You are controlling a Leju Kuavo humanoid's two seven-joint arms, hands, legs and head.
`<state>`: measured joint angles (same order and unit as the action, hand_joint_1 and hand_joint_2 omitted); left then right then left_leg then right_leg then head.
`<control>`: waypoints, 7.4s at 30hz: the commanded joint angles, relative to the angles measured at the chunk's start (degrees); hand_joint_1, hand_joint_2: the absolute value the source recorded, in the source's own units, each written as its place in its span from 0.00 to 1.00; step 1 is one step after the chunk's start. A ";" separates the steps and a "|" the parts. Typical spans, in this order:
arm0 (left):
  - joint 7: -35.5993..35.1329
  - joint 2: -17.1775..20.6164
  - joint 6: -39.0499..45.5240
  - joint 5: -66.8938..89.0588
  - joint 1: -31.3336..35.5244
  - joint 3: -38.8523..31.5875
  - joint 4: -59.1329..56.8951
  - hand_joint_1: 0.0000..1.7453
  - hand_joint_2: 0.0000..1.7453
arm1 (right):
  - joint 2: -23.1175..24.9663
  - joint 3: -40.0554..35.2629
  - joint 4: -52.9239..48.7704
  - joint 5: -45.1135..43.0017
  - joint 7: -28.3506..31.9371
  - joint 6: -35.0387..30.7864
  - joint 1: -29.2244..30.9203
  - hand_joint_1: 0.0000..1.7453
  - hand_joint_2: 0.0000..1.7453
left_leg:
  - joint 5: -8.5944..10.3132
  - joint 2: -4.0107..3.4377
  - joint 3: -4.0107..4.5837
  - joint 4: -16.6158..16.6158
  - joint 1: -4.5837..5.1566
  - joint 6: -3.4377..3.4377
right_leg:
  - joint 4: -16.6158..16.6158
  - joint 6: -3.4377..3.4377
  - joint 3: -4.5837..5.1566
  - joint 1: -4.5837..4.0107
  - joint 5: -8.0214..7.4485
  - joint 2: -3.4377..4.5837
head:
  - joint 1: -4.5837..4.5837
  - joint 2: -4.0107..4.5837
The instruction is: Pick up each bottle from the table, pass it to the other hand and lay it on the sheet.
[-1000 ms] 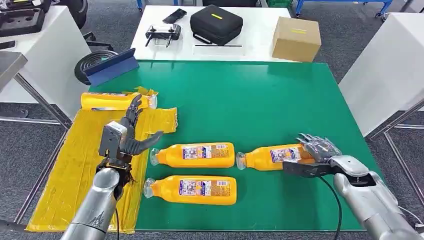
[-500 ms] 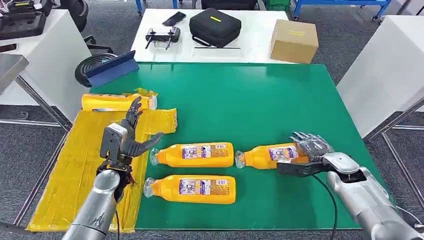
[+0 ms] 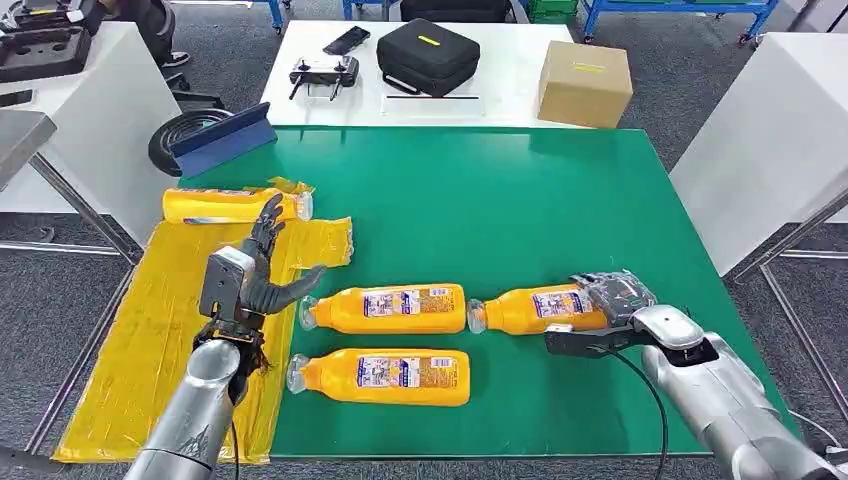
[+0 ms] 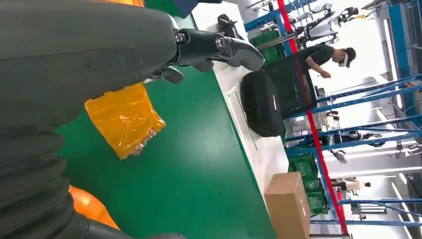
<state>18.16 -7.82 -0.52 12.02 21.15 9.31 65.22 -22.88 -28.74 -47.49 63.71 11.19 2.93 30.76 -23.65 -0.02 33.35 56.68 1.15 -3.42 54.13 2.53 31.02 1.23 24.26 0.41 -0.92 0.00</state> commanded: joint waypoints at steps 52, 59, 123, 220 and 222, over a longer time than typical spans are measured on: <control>-2.40 -0.38 1.25 1.06 -0.58 -3.62 -0.27 0.00 1.00 | 13.92 15.95 -38.99 9.73 -23.13 -24.45 -12.66 1.00 1.00 | 0.18 0.08 1.04 0.02 -0.09 0.22 | 0.03 -0.10 0.90 -0.08 -0.12 -0.07 | 0.04 0.00; -2.50 -0.40 1.33 1.07 -0.54 -3.63 -0.18 0.00 1.00 | 14.41 16.29 -38.76 9.18 -22.91 -25.19 -12.64 1.00 1.00 | 0.21 0.12 1.13 0.03 -0.08 0.18 | 0.05 -0.07 0.97 -0.06 -0.13 -0.11 | 0.04 0.00; -11.74 -7.09 -3.43 -8.96 14.86 24.33 -3.65 0.00 1.00 | 42.88 -18.28 16.02 -60.96 21.37 -21.28 12.83 1.00 1.00 | 0.33 0.40 1.25 0.08 -0.15 0.24 | 0.11 -0.07 1.03 -0.09 -0.07 -0.42 | 0.00 0.00; -1.42 2.89 33.34 32.14 14.30 -4.14 -25.41 1.00 1.00 | 10.15 -2.61 -56.98 -19.29 2.78 -29.20 -15.12 0.00 1.00 | 0.38 0.48 1.41 0.04 -0.07 0.23 | 0.07 -0.05 1.22 -0.01 -0.09 -0.51 | 0.02 0.00; -0.46 2.51 33.05 31.23 15.09 -4.42 -27.60 1.00 1.00 | 8.27 -2.11 -58.38 -20.40 2.76 -28.49 -14.89 0.00 1.00 | 0.38 0.51 1.41 0.04 -0.05 0.22 | 0.07 -0.05 1.22 0.01 -0.09 -0.53 | 0.02 0.00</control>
<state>15.78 -4.85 33.07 43.72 28.66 4.90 53.76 -5.95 -31.93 -99.85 44.11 15.28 -26.27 14.48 -23.26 0.30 34.84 56.71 1.12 -3.36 54.20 2.58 32.40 1.26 24.11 0.09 -0.90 0.00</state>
